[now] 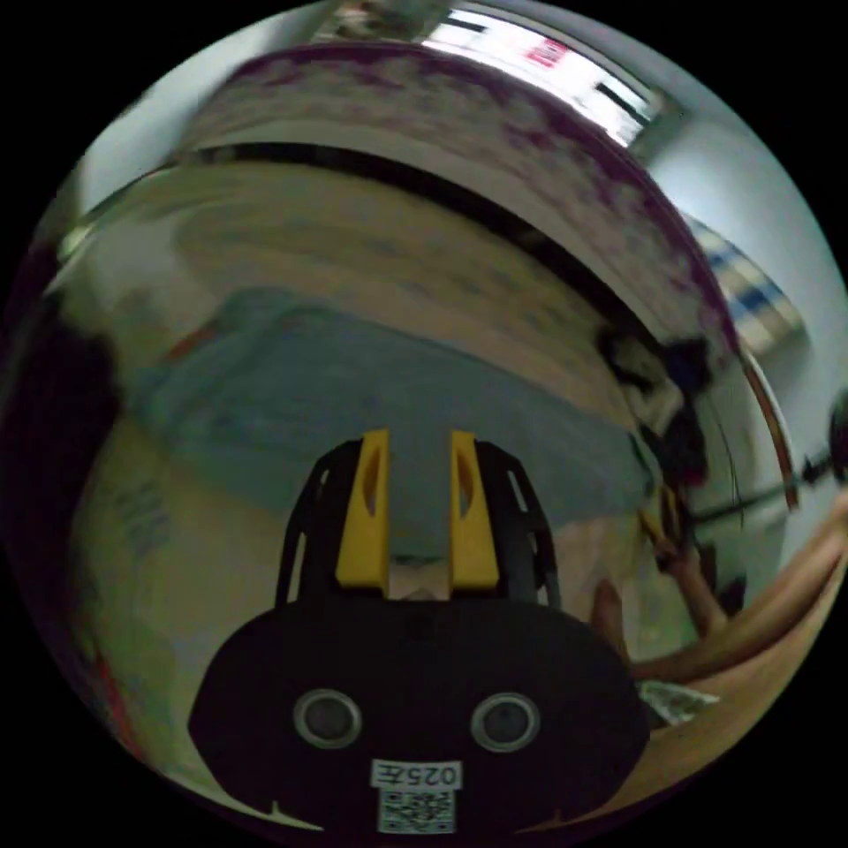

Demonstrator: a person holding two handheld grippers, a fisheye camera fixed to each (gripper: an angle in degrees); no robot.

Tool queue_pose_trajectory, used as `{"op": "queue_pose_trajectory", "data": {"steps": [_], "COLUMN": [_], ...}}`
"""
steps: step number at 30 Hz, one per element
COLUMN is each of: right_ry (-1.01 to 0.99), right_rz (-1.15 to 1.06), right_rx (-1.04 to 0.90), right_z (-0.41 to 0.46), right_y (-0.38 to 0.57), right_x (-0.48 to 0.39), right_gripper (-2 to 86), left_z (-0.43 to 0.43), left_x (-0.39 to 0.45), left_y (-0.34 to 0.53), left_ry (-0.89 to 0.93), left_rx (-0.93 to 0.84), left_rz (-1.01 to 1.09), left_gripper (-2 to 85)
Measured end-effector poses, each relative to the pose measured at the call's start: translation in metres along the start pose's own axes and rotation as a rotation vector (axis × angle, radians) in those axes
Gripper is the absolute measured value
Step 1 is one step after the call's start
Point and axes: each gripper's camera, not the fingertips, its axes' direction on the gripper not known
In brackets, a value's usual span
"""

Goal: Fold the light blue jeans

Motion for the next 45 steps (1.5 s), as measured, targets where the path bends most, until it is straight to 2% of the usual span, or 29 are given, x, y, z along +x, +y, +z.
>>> {"op": "queue_pose_trajectory", "data": {"steps": [2,5,8,12,14,16,18,20,21,25,27,29,32,35,38,40,43,45], "right_ry": [0.097,0.0,-0.046,-0.001,0.123,0.222,0.236,0.285,0.296,0.28,0.31,0.21,0.124,0.2,0.264,0.277,0.311,0.313], "right_rz": [-0.066,-0.042,0.012,-0.065,-0.267,-0.4,-0.5,-0.6,-0.624,-0.693,-0.73,-0.725,-0.73,-0.795,-0.745,-0.718,-0.678,-0.655], "right_rx": [-0.03,-0.007,0.065,0.116,0.055,-0.026,-0.154,-0.335,-0.381,-0.771,-0.889,-1.032,-1.134,-1.128,-1.189,-1.183,-1.184,-1.164], "right_z": [0.007,0.007,0.002,-0.011,-0.01,0.0,0.018,0.049,0.057,0.114,0.133,0.146,0.146,0.143,0.152,0.158,0.169,0.169], "right_y": [-0.004,-0.006,-0.008,-0.009,-0.026,-0.049,-0.078,-0.117,-0.125,-0.172,-0.178,-0.183,-0.186,-0.189,-0.2,-0.207,-0.211,-0.214], "right_x": [-0.013,-0.008,-0.002,-0.021,-0.055,-0.078,-0.094,-0.107,-0.109,-0.115,-0.118,-0.128,-0.147,-0.156,-0.142,-0.133,-0.121,-0.122], "right_gripper": [16.0,16.7,15.0,11.2,9.7,9.5,9.8,10.4,10.4,10.4,8.2,0.9,-0.4,-0.7,-0.8,-0.8,-0.6,-0.2], "left_z": [0.061,0.143,0.212,0.278,0.317,0.346,0.372,0.404,0.412,0.46,0.476,0.497,0.516,0.535,0.579,0.613,0.662,0.675], "left_x": [0.094,0.21,0.31,0.407,0.447,0.463,0.468,0.47,0.471,0.489,0.5,0.517,0.535,0.543,0.56,0.579,0.608,0.613], "left_y": [-0.007,0.003,0.023,0.058,0.08,0.086,0.085,0.08,0.079,0.071,0.064,0.051,0.024,-0.011,-0.033,-0.035,-0.025,-0.034], "left_ry": [0.204,0.43,0.547,0.56,0.503,0.507,0.558,0.622,0.627,0.625,0.624,0.63,0.638,0.793,0.871,0.818,0.627,0.651], "left_rx": [-0.118,-0.236,-0.282,-0.324,-0.331,-0.379,-0.423,-0.474,-0.485,-0.541,-0.543,-0.551,-0.535,-0.532,-0.541,-0.603,-0.644,-0.686], "left_rz": [0.319,0.653,0.894,1.114,1.21,1.196,1.122,1.057,1.053,1.07,1.087,1.125,1.151,1.082,0.95,0.947,1.04,0.99], "left_gripper": [6.2,5.8,4.2,2.8,1.1,0.6,0.8,1.3,1.4,1.0,0.4,-0.5,-1.2,-1.5,-1.5,-1.3,-1.0,-0.8]}}
